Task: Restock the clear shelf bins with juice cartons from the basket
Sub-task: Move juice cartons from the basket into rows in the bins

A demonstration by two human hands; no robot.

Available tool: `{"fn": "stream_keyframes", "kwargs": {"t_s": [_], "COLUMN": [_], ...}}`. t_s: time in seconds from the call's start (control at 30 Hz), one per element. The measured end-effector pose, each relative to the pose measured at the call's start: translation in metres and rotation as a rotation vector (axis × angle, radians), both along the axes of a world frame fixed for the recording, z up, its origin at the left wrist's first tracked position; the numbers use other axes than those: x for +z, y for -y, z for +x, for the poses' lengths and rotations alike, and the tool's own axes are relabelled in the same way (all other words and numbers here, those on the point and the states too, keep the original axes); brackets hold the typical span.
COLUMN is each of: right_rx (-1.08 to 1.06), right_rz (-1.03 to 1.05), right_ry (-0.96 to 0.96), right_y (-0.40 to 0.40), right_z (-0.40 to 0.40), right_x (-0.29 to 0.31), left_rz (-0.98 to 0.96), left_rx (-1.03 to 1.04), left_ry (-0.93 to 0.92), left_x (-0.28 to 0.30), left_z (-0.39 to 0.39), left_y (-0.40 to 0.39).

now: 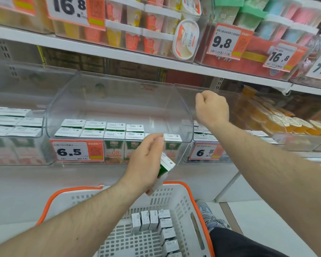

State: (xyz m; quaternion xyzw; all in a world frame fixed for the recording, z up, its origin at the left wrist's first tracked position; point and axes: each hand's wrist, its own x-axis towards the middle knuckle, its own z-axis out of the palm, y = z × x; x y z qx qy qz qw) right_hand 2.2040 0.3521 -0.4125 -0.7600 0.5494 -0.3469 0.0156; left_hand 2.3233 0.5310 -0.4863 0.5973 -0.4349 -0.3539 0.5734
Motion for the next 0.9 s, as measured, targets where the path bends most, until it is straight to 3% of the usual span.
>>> {"fn": "stream_keyframes", "kwargs": {"t_s": [0.13, 0.33, 0.47, 0.57, 0.63, 0.73, 0.9], "right_rx": [0.33, 0.606, 0.622, 0.66, 0.711, 0.766, 0.84], "right_rz": [-0.077, 0.517, 0.522, 0.65, 0.74, 0.703, 0.617], "right_ry": [0.159, 0.274, 0.105, 0.235, 0.364, 0.403, 0.268], "right_y": [-0.09, -0.169, -0.197, -0.208, -0.214, -0.221, -0.229], "right_z": [0.014, 0.06, 0.08, 0.093, 0.1, 0.111, 0.136], "right_x": [-0.009, -0.026, -0.027, -0.023, -0.019, -0.013, -0.005], "left_rz": [0.104, 0.152, 0.165, 0.131, 0.083, 0.072, -0.027], "left_rx": [0.089, 0.068, -0.021, -0.175, -0.235, -0.293, -0.187], "left_ry": [-0.237, -0.444, -0.48, -0.505, -0.442, -0.19, -0.052], "left_x": [0.017, 0.032, 0.031, 0.032, 0.03, 0.029, 0.024], "left_z": [0.015, 0.051, 0.079, 0.1, 0.122, 0.148, 0.177], "left_y": [-0.027, -0.06, -0.082, -0.1, -0.111, -0.127, -0.142]}}
